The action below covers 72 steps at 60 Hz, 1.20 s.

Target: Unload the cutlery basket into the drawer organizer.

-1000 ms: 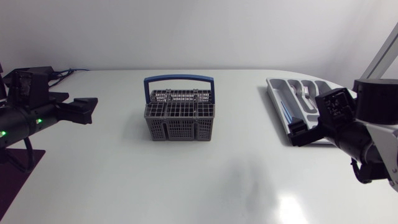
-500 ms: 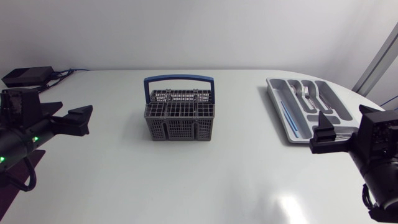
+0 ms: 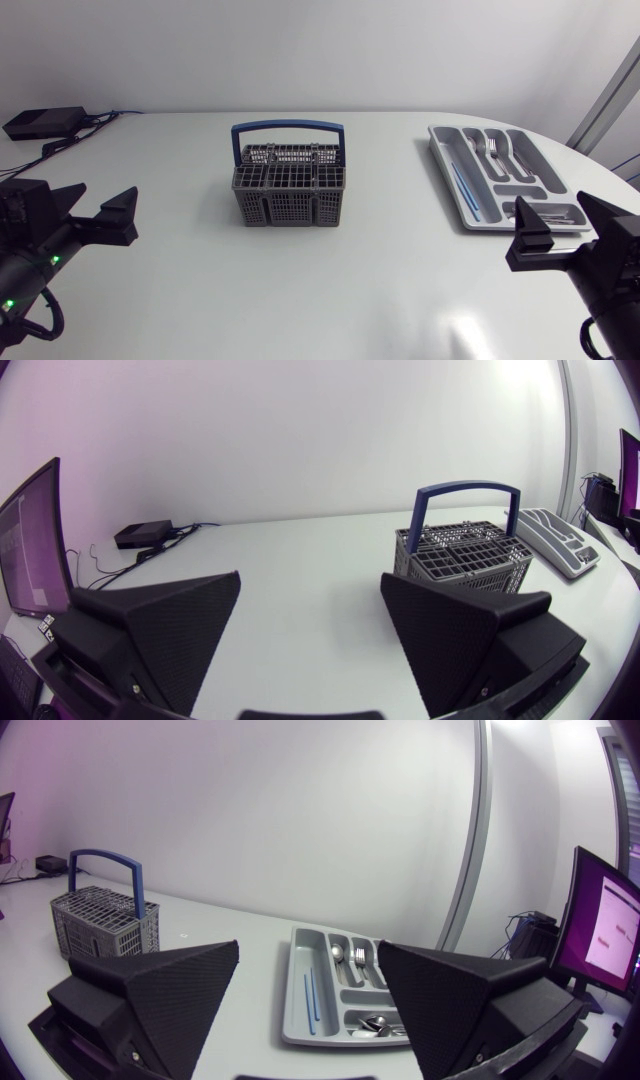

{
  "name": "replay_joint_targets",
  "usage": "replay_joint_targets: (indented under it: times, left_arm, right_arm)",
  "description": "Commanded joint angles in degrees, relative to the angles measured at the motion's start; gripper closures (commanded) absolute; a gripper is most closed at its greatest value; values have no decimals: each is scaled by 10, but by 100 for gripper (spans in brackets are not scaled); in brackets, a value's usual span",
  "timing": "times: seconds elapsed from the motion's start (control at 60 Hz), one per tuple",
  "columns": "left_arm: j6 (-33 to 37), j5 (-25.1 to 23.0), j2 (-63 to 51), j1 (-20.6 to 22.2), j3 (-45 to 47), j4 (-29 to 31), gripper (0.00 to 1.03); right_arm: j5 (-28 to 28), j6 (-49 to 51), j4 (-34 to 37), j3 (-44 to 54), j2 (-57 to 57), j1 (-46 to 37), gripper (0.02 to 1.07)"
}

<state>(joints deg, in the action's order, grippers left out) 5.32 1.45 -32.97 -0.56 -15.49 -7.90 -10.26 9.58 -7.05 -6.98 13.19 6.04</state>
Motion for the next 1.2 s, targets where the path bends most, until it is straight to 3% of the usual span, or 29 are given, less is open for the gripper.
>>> replay_joint_targets:
  times: [0.0, 0.367, 1.183]
  left_arm:
    - [-13, 8, 26, 5, 27, -11, 5]
    - [-23, 5, 122, 4, 72, 9, 5]
    - [-53, -15, 330, 6, 155, 79, 8]
  right_arm:
    - [16, -33, 14, 23, -26, -13, 7]
    - [103, -96, 70, 70, -132, -60, 7]
    - [103, -96, 70, 70, -132, -60, 7]
